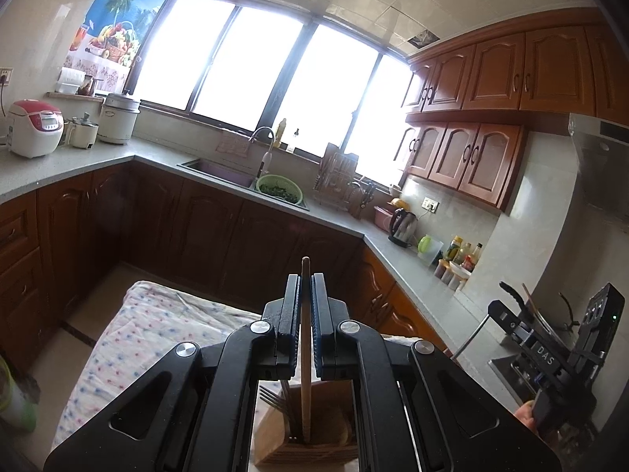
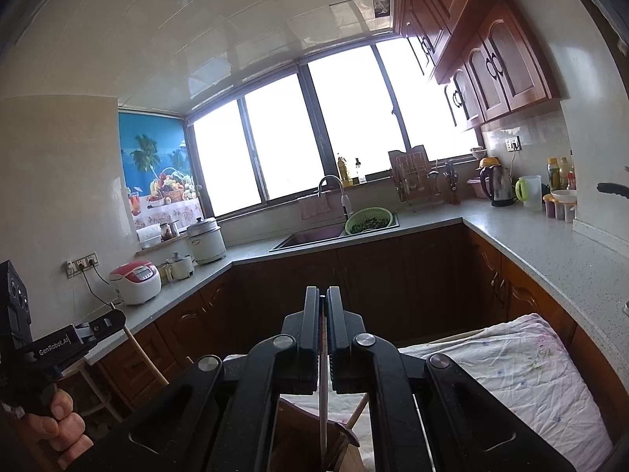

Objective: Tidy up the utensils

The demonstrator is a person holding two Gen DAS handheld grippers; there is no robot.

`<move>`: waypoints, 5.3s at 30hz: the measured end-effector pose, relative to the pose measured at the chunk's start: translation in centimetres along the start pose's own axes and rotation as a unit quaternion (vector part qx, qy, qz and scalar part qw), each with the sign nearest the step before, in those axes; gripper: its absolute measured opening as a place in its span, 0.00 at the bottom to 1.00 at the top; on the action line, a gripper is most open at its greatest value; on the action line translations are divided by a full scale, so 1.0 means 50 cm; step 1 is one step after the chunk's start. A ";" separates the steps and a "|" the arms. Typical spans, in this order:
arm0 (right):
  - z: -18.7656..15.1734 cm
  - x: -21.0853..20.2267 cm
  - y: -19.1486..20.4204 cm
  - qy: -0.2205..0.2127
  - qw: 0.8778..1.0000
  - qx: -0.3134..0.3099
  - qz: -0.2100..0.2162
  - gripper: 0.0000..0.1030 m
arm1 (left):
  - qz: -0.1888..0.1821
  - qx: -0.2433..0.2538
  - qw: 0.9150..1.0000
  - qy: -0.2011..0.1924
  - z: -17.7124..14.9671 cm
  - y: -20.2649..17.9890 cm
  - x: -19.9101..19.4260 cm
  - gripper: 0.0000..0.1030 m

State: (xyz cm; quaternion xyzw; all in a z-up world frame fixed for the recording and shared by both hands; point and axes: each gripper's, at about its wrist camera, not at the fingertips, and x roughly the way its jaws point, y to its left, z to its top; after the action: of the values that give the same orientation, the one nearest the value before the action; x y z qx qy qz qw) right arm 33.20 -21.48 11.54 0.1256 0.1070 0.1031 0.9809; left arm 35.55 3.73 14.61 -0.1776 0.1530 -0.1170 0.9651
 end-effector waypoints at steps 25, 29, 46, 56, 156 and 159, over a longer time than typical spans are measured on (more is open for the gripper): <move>-0.114 0.059 -0.068 0.069 0.995 0.063 -0.023 0.04 | 0.020 0.011 0.998 0.060 -0.116 0.019 0.076 0.05; -0.112 0.060 -0.074 0.075 0.995 0.068 -0.024 0.04 | 0.024 0.016 0.998 0.063 -0.114 0.015 0.076 0.05; -0.111 0.059 -0.074 0.088 0.993 0.070 -0.025 0.09 | 0.023 0.020 0.996 0.078 -0.114 0.018 0.081 0.06; -0.108 0.040 -0.083 0.075 0.994 0.075 -0.041 0.39 | 0.033 0.012 0.997 0.074 -0.122 0.021 0.063 0.49; -0.451 -0.528 0.050 0.030 0.996 -0.076 -0.042 1.00 | 0.143 0.169 0.974 0.038 -0.535 -0.088 -0.498 1.00; -0.453 -0.525 0.045 0.033 0.996 -0.070 -0.047 1.00 | 0.144 0.167 0.975 0.037 -0.533 -0.087 -0.500 1.00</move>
State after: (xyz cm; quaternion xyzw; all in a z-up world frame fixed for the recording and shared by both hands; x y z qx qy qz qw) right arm 2.39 -20.29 -4.44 0.0477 0.1373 0.0683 0.9870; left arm 2.67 -1.39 -1.14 0.0147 0.1907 -0.0069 0.9815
